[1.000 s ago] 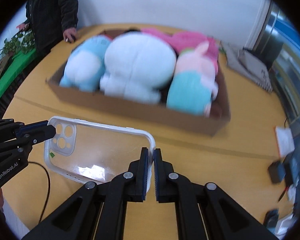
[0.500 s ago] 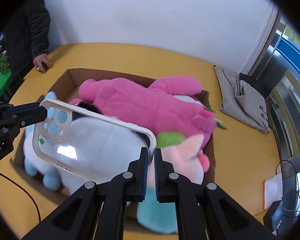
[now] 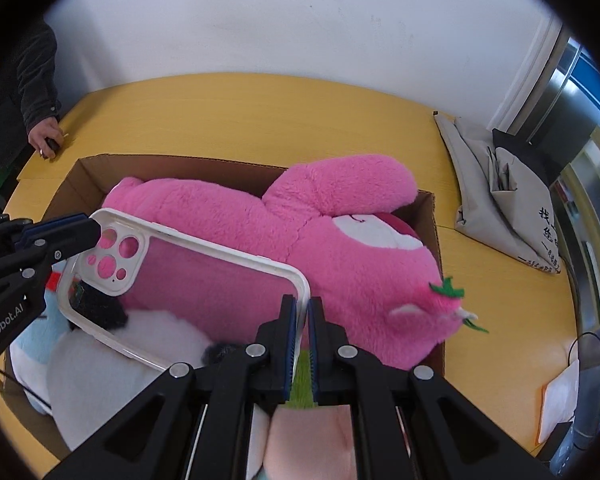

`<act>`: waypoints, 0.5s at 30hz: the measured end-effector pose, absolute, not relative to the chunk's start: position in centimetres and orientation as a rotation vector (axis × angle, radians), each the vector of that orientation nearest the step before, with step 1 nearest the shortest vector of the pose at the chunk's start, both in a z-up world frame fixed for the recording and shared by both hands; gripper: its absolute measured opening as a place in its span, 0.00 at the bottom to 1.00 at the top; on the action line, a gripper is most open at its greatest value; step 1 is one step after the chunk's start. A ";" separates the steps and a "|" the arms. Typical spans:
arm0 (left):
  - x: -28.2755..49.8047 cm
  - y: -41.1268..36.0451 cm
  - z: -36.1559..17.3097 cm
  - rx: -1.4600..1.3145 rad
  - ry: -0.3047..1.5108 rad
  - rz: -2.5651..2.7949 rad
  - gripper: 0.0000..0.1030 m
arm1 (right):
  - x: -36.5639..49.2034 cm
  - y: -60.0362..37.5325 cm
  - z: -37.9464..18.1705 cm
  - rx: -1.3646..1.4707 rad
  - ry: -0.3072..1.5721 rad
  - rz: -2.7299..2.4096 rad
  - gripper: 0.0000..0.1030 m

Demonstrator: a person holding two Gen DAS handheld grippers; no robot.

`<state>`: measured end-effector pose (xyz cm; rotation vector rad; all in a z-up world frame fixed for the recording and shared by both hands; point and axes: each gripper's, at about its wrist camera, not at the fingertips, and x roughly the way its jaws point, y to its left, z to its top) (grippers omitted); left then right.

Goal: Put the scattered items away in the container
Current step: 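Open both grippers to drop the phone case onto the plushies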

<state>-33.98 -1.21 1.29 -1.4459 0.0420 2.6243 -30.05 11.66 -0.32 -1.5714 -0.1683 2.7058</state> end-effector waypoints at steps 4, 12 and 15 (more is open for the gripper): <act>-33.9 -1.3 0.5 -1.432 0.063 2.629 0.08 | -30.1 11.7 -1.2 -1.548 -0.169 2.729 0.08; -27.1 -2.9 4.1 -1.357 0.039 2.740 0.87 | -24.1 13.3 1.6 -1.389 -0.101 2.870 0.81; -22.0 -4.0 4.9 -1.364 -0.049 2.727 0.88 | -19.5 14.0 1.4 -1.437 -0.157 2.875 0.81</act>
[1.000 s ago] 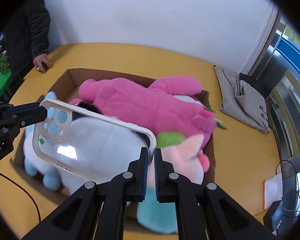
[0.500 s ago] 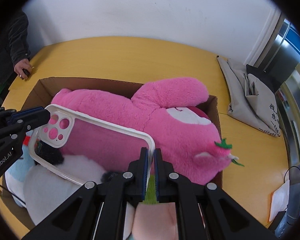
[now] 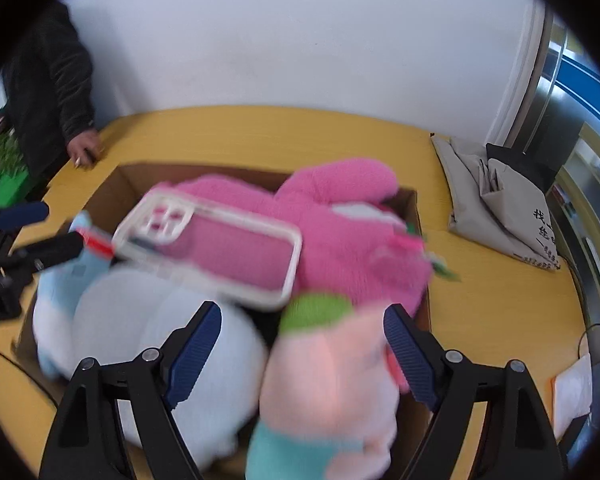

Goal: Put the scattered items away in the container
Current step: 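Open both grippers to drop the phone case onto the plushies, then withdraw both grippers from the box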

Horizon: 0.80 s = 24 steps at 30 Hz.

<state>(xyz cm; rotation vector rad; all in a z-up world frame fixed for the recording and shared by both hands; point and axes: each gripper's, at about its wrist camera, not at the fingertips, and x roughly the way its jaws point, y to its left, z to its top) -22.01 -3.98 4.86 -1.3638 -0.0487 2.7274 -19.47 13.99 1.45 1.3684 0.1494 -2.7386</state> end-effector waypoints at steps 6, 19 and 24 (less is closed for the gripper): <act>-11.5 -3.5 4.3 -1.333 -0.076 2.814 0.98 | -10.0 14.9 -0.3 1.447 0.158 -2.711 0.81; 1.6 -0.8 3.5 -1.239 -0.097 2.887 0.99 | 2.3 12.8 0.6 1.334 0.180 -2.766 0.81; 4.3 -0.3 3.5 -1.226 -0.096 2.894 0.99 | 4.7 12.7 1.1 1.312 0.183 -2.781 0.81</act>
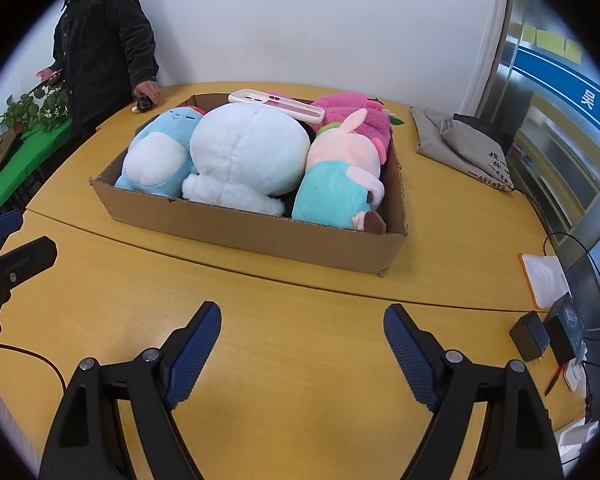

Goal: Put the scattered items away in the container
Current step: 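Withdraw both grippers from the box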

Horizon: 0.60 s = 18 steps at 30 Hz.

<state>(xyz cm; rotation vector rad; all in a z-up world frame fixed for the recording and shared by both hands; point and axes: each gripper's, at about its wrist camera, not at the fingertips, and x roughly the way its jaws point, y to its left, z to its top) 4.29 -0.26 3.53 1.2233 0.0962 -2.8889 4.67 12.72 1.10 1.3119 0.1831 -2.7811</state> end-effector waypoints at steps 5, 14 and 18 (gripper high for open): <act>5.9 0.0 3.1 1.219 0.105 -2.891 0.99 | 6.0 12.8 1.3 1.293 0.195 -2.802 0.81; 6.7 0.8 2.3 1.219 0.116 -2.920 0.99 | 7.4 13.1 0.9 1.297 0.197 -2.815 0.81; 6.7 1.1 1.8 1.227 0.110 -2.929 0.99 | 7.6 12.9 0.3 1.306 0.197 -2.810 0.81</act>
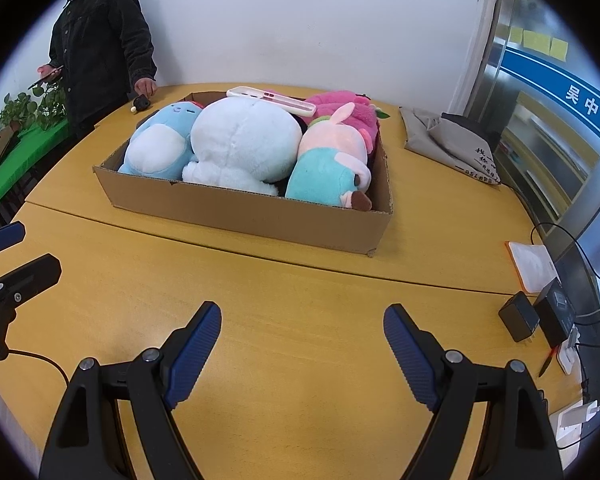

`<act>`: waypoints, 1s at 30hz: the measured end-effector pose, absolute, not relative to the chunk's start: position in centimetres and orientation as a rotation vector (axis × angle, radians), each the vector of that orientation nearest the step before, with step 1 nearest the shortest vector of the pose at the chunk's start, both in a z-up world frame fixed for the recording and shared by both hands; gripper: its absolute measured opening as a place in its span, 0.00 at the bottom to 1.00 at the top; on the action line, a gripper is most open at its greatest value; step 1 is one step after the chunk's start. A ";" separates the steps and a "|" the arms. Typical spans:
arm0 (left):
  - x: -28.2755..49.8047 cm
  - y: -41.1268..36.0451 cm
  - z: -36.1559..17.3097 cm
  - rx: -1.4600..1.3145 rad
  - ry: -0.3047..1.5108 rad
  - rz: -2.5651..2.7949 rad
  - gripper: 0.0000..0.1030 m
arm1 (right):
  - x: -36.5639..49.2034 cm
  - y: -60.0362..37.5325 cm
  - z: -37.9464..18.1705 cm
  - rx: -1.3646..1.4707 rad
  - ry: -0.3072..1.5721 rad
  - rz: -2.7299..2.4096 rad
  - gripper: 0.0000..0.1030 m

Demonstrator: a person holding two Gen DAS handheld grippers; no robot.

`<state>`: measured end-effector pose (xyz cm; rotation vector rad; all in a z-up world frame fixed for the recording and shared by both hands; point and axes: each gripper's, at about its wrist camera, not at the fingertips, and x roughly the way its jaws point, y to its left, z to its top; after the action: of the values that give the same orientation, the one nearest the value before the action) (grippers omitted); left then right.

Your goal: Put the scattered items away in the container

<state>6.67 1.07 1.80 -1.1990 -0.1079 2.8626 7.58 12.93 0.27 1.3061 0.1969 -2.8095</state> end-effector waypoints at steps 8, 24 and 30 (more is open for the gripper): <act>6.8 0.8 1.5 -1.188 -0.129 2.874 0.99 | 7.8 12.3 -0.2 1.294 0.212 -2.798 0.81; 5.6 0.7 0.2 -1.176 -0.157 2.860 0.99 | 6.7 12.4 -1.1 1.283 0.185 -2.790 0.81; 5.0 1.0 -0.5 -1.198 -0.153 2.831 1.00 | 6.2 12.7 -1.9 1.285 0.160 -2.789 0.81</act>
<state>5.04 1.05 -0.53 -1.1978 -0.1531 2.8310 6.16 12.69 -1.86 1.2845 0.1604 -2.7893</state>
